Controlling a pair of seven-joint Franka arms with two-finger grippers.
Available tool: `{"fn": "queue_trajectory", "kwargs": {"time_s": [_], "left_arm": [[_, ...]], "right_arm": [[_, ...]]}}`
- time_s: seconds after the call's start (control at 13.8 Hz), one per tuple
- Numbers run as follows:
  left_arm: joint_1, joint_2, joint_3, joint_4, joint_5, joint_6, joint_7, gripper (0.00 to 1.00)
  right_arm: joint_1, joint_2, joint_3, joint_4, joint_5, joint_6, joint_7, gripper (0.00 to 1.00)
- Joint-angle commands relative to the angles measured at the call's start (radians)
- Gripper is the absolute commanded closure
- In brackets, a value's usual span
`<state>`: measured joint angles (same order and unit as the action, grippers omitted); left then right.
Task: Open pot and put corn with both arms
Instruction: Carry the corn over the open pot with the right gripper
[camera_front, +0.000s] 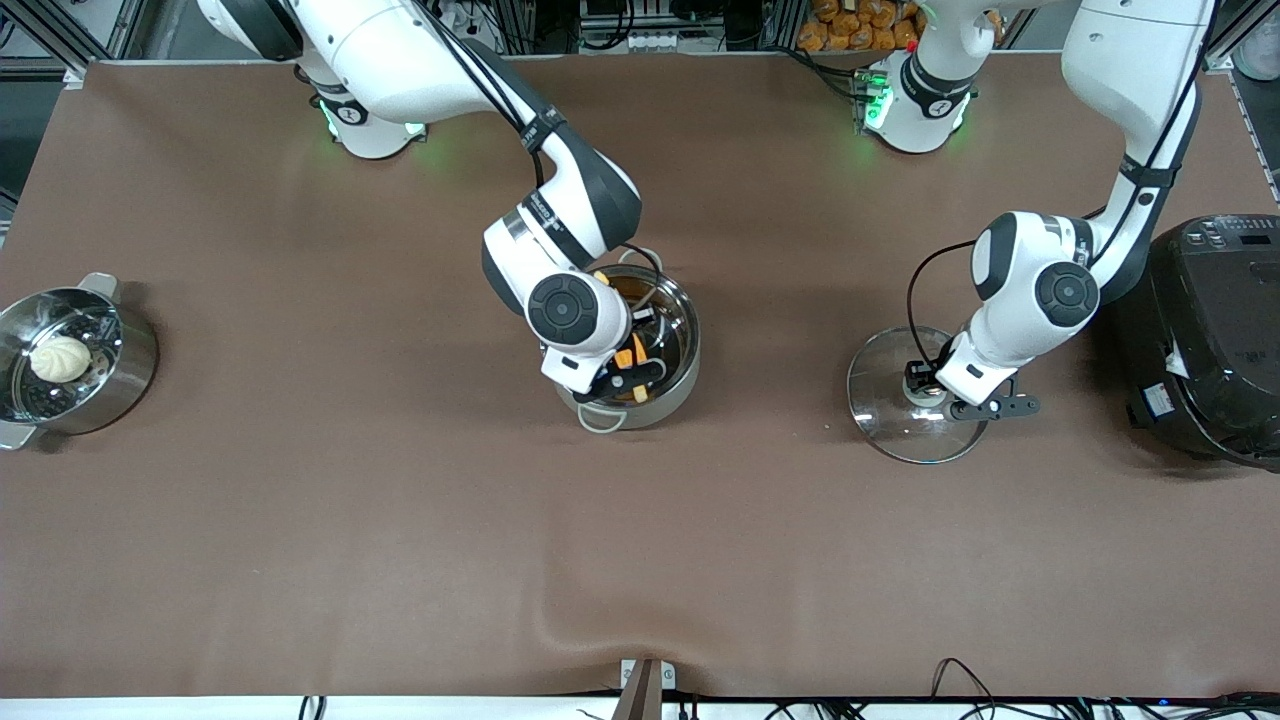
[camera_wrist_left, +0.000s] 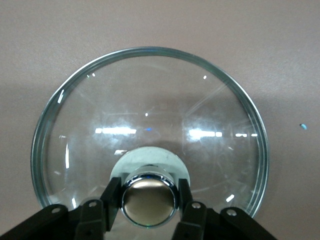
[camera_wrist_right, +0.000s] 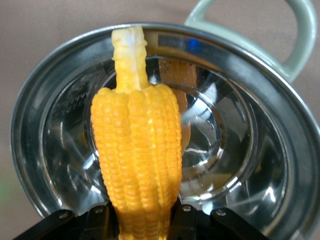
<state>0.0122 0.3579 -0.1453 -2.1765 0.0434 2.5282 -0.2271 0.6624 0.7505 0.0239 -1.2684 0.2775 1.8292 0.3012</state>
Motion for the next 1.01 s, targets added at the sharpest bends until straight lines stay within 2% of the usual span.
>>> {"fn": "queue_trajectory", "kwargs": {"time_s": [0.0, 0.07, 0.14, 0.22, 0.29, 0.43, 0.65, 0.87, 0.94], "left_arm": [[0.018, 0.010, -0.010, 0.009, -0.004, 0.012, 0.018, 0.25], [0.020, 0.010, -0.010, 0.014, -0.004, 0.012, 0.018, 0.00], [0.019, 0.009, -0.010, 0.023, -0.005, 0.009, 0.009, 0.00], [0.015, 0.004, -0.010, 0.047, -0.005, 0.001, 0.003, 0.00], [0.014, -0.007, -0.007, 0.076, -0.004, -0.028, 0.003, 0.00], [0.025, -0.034, 0.001, 0.203, -0.002, -0.209, 0.005, 0.00], [0.034, -0.066, 0.000, 0.465, 0.000, -0.567, 0.002, 0.00], [0.038, -0.092, 0.001, 0.696, 0.021, -0.819, 0.014, 0.00], [0.040, -0.094, -0.005, 0.742, 0.020, -0.892, 0.014, 0.00]], "right_arm": [[0.017, 0.024, -0.015, 0.034, -0.003, 0.004, 0.018, 1.00], [0.017, 0.024, -0.015, 0.032, -0.004, 0.004, 0.018, 1.00], [0.017, 0.026, -0.015, 0.032, -0.012, 0.004, 0.018, 1.00], [0.017, 0.026, -0.015, 0.032, -0.017, 0.004, 0.018, 0.66], [0.017, 0.026, -0.015, 0.032, -0.021, 0.004, 0.015, 0.01], [0.035, 0.024, -0.013, 0.032, -0.057, 0.002, 0.016, 0.00], [0.034, 0.020, -0.015, 0.030, -0.055, -0.005, 0.019, 0.00], [0.014, 0.009, -0.016, 0.029, -0.055, -0.051, 0.021, 0.00], [-0.004, 0.006, -0.021, 0.029, -0.057, -0.079, 0.021, 0.00]]}}
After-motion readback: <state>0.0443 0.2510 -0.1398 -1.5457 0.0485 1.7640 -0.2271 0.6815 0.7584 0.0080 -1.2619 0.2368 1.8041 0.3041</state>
